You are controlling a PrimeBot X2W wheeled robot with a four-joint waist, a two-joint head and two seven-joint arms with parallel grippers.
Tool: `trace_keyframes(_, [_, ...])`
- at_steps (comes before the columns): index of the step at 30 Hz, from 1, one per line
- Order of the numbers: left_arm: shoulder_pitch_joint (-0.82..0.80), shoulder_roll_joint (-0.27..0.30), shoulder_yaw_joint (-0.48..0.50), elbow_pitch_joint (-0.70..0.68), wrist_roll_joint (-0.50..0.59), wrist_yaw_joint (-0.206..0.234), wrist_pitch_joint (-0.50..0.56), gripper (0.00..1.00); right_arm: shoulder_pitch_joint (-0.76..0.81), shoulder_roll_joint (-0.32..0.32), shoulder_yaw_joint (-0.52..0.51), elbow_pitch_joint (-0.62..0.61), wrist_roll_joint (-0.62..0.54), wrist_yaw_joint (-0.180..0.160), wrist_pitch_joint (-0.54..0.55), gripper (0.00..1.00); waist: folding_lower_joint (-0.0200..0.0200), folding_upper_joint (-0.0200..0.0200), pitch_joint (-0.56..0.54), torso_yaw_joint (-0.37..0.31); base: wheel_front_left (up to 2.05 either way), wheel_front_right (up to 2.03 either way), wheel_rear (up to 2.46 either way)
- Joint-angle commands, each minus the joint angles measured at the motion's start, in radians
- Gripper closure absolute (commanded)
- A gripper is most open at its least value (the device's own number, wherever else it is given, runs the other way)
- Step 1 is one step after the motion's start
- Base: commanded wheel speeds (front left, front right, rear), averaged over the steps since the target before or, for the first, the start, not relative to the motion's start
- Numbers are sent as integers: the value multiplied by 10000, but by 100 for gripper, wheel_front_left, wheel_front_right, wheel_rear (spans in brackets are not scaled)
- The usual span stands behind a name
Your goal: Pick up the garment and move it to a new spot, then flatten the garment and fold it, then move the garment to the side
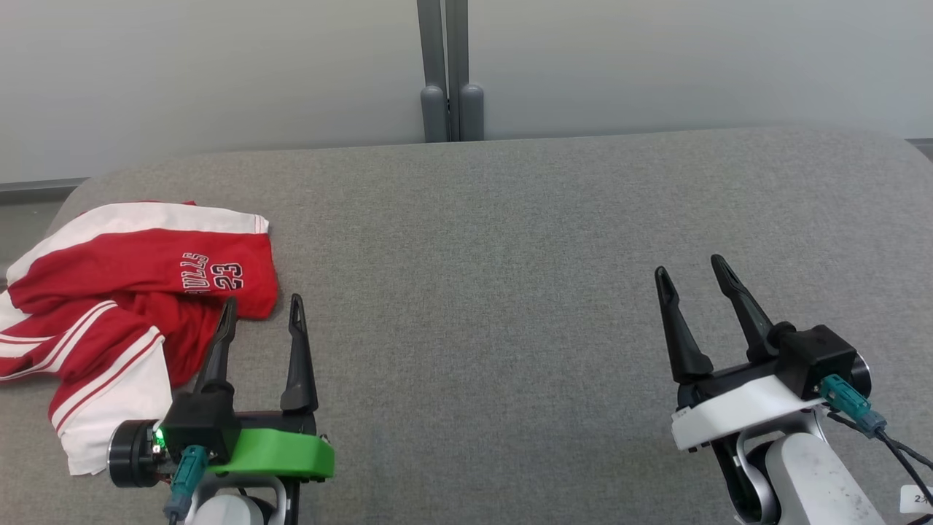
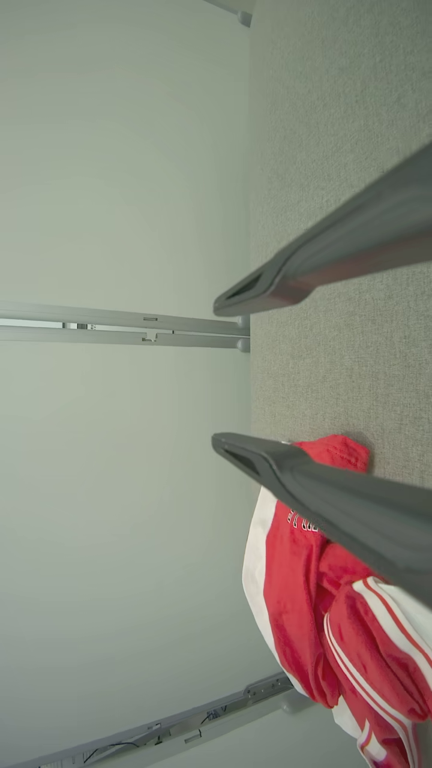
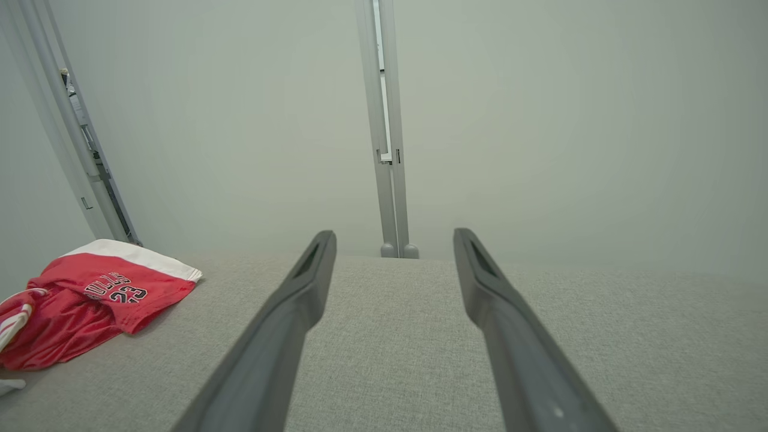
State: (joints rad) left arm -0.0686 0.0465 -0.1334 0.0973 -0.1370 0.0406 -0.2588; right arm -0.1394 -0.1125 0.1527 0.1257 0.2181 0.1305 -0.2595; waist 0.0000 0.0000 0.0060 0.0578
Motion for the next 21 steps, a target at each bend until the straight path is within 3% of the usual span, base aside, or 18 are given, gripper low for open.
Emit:
trace_keyframes(1, [60,70,-14,-55,88,48,-73,0,-127,-46,21,-41,-152,4,-64,0,0,0,-1,1,0,0,0])
trace_keyframes(21, [11,69,-51,43,32,55,-73,0,-106,-41,-15,63,15,4,-63,0,0,0,10,22,0,0,0])
